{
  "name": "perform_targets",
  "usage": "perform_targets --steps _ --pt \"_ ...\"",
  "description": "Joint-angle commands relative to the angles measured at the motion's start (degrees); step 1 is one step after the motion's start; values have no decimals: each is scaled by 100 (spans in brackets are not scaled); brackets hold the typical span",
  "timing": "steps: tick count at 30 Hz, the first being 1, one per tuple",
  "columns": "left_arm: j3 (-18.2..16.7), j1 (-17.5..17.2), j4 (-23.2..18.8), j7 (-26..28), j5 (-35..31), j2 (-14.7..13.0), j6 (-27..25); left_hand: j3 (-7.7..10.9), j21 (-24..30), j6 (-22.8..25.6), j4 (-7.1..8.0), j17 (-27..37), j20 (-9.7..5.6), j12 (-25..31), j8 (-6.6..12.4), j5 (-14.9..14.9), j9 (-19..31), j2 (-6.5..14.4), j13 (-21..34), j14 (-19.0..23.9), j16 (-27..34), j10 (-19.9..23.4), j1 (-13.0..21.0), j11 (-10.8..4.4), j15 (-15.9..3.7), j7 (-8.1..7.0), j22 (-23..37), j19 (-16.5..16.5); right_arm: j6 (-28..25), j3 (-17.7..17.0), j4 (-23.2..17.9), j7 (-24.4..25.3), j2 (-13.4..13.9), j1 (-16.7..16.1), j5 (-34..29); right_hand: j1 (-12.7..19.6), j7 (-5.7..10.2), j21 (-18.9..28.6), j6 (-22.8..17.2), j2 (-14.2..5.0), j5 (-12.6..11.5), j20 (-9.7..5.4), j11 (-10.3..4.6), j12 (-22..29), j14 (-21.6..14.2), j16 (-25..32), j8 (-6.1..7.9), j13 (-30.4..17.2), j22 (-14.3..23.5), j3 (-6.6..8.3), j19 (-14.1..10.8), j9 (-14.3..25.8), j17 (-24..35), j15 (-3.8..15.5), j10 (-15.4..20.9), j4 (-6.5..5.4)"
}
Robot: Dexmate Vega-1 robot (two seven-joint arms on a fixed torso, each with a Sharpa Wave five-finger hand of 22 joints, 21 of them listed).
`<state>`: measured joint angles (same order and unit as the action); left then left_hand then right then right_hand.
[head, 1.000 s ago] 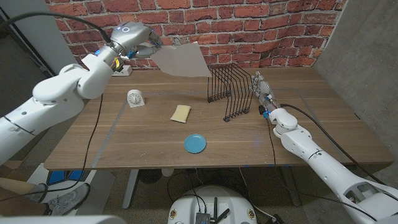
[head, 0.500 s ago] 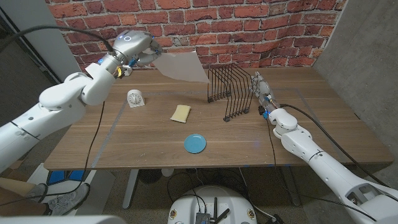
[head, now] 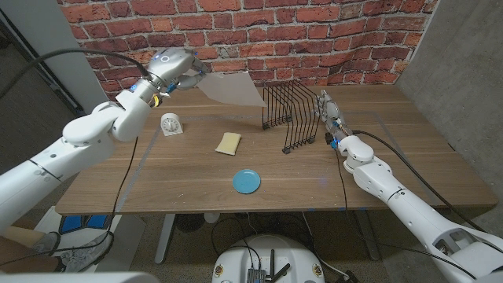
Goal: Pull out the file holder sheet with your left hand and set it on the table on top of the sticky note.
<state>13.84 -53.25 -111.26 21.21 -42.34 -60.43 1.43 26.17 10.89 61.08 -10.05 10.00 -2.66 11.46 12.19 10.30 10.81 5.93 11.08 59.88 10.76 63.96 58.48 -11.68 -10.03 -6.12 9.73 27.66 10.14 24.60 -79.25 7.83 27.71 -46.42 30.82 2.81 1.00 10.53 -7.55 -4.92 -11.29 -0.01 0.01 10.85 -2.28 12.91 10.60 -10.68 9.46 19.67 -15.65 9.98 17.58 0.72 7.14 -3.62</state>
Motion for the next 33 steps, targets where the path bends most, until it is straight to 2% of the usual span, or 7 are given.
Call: perform_targets --steps 1,20,33 --pt "390 110 235 496 -439 186 -190 13 25 43 -9 25 -897 25 -18 18 17 15 11 0 7 32 59 -3 -387 -12 16 56 -30 18 62 10 -38 29 5 -44 6 28 -40 -258 -17 -14 10 31 7 44 25 -16 16 33 -58 25 7 5 58 27" --pt "955 338 714 1201 -758 498 -352 6 24 59 -9 27 -899 27 -17 21 16 9 13 8 11 45 58 -1 -388 -16 16 64 -26 40 142 -53 -70 64 37 -47 4 28 -46 -265 -19 -16 10 31 4 46 26 -17 16 38 -60 25 7 -5 60 20" --pt "1255 434 1077 1460 -663 704 -435 1 25 57 -10 26 -898 29 -22 22 16 6 14 6 9 56 57 -2 -388 -27 16 71 -74 32 124 -52 -57 57 65 -51 -1 27 -51 -269 -20 -18 12 31 10 45 26 -17 16 42 -59 25 7 8 60 12"
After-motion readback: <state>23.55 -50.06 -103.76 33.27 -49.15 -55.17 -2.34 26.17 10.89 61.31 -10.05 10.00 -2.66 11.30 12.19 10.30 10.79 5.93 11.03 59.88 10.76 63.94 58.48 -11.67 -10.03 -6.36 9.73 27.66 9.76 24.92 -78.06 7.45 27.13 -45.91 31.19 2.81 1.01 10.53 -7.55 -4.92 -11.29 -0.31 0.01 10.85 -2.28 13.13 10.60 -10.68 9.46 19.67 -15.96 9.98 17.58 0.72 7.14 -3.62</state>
